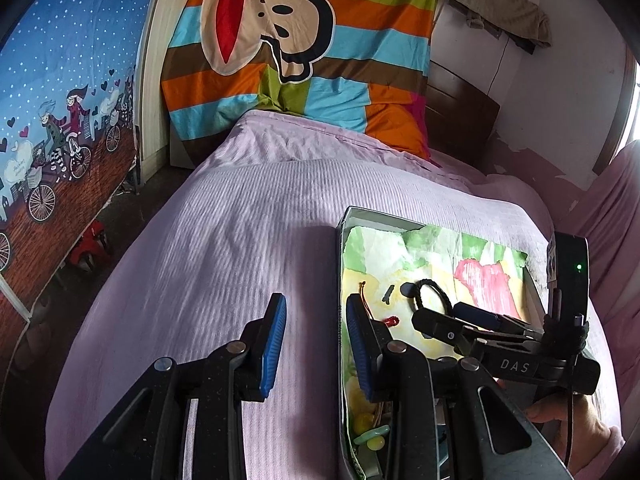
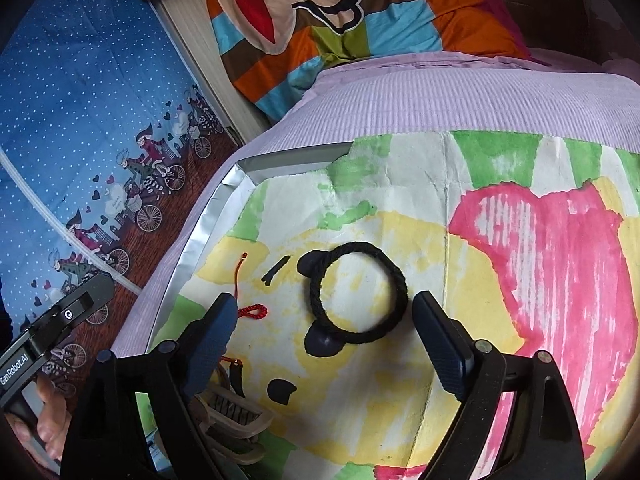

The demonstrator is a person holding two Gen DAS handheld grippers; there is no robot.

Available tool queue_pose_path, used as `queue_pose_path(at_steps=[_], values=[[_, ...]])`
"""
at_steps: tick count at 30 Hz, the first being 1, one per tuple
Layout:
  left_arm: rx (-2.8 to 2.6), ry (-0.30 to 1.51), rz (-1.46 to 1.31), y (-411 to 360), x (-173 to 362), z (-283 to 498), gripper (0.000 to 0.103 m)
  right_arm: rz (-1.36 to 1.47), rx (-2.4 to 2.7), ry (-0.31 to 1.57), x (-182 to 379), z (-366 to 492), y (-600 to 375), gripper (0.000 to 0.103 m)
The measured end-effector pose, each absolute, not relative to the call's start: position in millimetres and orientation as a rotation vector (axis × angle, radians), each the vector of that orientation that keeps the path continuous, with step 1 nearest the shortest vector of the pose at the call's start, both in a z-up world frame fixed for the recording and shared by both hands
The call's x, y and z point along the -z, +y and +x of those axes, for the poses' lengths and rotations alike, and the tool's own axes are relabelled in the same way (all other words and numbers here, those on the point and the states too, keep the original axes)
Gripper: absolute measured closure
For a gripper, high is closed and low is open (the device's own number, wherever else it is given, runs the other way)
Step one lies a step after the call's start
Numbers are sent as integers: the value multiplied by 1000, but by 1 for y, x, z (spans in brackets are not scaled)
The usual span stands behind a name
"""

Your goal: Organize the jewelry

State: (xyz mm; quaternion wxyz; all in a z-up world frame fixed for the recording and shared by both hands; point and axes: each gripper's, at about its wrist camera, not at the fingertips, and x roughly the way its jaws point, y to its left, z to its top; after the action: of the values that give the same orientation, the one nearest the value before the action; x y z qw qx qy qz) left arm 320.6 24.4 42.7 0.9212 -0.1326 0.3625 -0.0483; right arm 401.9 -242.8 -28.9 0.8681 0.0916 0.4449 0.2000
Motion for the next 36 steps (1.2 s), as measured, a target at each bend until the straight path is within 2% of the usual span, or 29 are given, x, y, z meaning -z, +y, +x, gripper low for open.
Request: queue_pose_path(at_steps=[2,3,11,29,36], values=[[92,744,-274,27,-42,319,74,168,-443,933,31,401,-236,2],[89,744,-275,29,-42,318,74,159,-457,935,32,401,-233,1],[76,750,-271,33,-40,313,74,244,-499,914,35,400,-244,0],[50,748,-264,44,-39,301,74,178,-536,905,33,389,-230,1],[44,745,-251,43,-36,297,74,307,-618,876,37,391,-244,1]])
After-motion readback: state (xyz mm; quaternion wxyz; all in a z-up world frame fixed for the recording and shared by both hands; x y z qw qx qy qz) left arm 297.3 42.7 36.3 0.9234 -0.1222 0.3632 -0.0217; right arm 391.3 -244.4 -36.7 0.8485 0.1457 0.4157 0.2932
